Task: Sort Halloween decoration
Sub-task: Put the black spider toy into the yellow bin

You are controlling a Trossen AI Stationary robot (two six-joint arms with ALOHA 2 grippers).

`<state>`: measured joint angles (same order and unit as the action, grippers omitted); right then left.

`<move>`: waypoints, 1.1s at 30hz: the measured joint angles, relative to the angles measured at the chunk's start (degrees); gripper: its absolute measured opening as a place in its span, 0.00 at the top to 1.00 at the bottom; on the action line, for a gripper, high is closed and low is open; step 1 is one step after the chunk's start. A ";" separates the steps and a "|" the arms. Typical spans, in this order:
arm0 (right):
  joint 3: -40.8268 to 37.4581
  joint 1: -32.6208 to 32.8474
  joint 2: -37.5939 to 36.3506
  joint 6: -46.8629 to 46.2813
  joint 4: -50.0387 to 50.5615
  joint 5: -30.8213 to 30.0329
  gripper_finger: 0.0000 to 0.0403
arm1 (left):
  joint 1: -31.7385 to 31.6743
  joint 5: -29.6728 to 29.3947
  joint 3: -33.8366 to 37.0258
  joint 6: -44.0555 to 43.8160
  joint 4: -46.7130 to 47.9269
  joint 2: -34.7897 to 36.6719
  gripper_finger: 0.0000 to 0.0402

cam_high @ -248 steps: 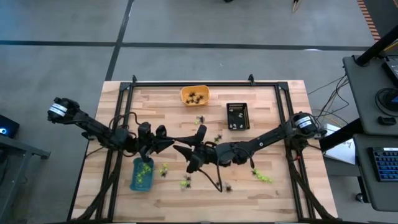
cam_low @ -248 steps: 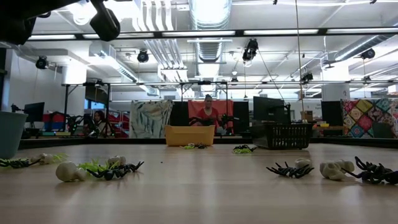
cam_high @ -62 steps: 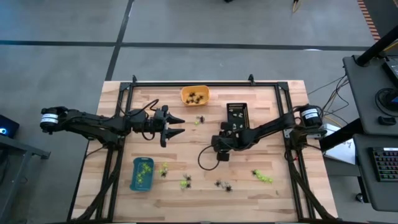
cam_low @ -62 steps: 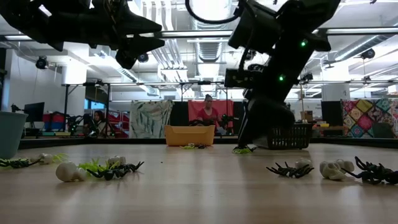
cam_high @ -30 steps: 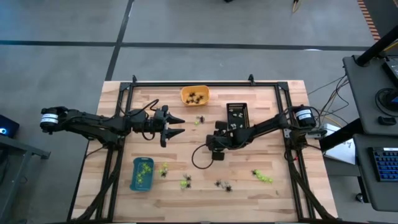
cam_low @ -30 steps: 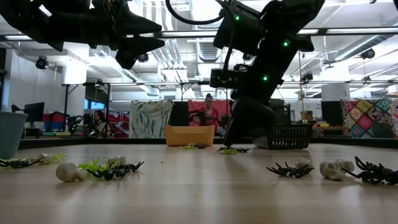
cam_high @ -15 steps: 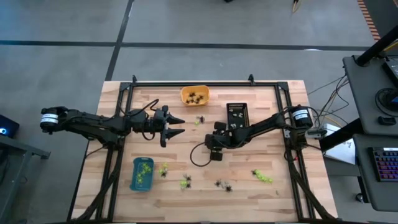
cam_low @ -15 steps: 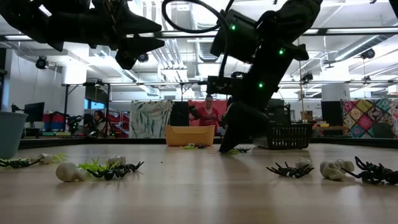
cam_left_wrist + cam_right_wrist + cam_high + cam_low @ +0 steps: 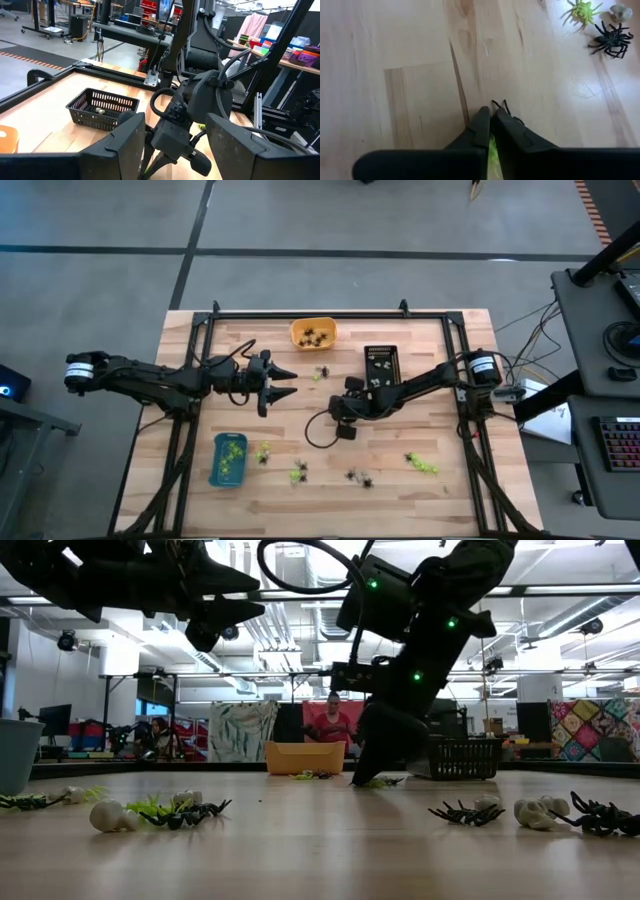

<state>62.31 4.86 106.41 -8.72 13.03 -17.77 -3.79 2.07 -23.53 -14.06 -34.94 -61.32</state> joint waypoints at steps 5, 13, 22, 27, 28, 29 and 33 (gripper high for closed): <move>0.69 -0.02 -0.46 -0.89 0.47 -0.03 0.98 | 0.00 0.00 0.00 -0.12 0.02 0.00 0.52; 2.09 0.14 -3.53 -1.94 -0.13 -0.22 0.98 | 0.00 0.02 0.00 -0.22 0.02 0.00 0.52; 1.29 1.36 -5.50 -2.22 -4.55 -0.22 0.98 | 0.11 0.15 0.01 -1.36 1.55 -0.09 0.52; -0.29 1.68 -6.96 -2.24 -9.64 -0.23 0.98 | 0.83 0.15 0.07 -1.73 1.69 -0.09 0.52; -0.46 1.64 -7.15 -2.22 -9.99 -0.23 0.98 | 1.14 0.17 0.08 -1.73 1.68 0.02 0.52; -0.53 1.64 -7.20 -2.22 -10.45 -0.23 0.98 | 1.39 0.22 0.09 -1.72 1.66 0.15 0.52; -0.34 0.43 -7.45 -0.86 -14.77 -0.20 0.98 | 1.77 1.74 -0.14 -1.61 1.14 1.35 0.52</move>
<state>61.97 5.29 98.96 -9.58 -1.74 -17.98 -2.02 3.81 -23.67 -15.68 -33.80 -59.97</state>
